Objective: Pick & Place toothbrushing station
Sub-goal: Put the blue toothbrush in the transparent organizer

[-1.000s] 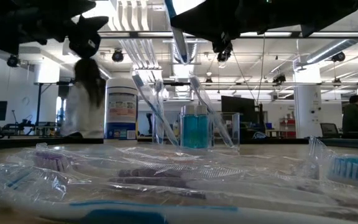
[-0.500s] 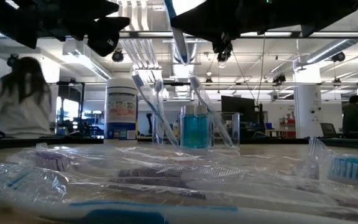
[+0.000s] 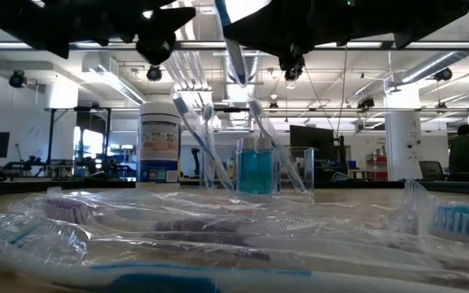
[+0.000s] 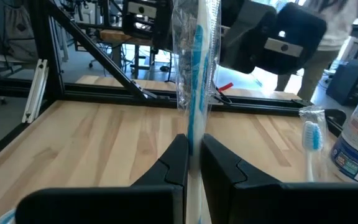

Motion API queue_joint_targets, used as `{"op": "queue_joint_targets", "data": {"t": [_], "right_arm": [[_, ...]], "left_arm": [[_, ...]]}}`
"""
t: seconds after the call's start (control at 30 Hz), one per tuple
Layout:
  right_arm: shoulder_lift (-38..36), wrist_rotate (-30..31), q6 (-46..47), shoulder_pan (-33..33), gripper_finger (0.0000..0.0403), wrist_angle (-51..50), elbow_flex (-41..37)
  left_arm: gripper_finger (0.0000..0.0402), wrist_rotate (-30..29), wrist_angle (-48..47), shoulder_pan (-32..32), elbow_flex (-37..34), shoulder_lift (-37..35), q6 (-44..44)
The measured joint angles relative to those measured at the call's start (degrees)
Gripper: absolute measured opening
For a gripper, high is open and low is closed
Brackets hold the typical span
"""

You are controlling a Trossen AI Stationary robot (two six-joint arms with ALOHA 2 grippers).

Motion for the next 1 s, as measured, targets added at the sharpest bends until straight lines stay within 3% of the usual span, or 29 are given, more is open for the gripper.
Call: {"op": "queue_joint_targets", "data": {"t": [0.37, 1.0], "right_arm": [[0.00, 0.99, 1.40, 0.11, 0.0023, -0.04, 0.02], [0.00, 1.18, 1.49, 0.07, 0.0024, -0.31, 0.02]], "left_arm": [[0.0158, 1.78, -0.37, -2.00, 8.63, 8.23, 1.45], [0.0158, -0.23, 0.76, -2.55, 9.30, 9.62, 0.22]]}}
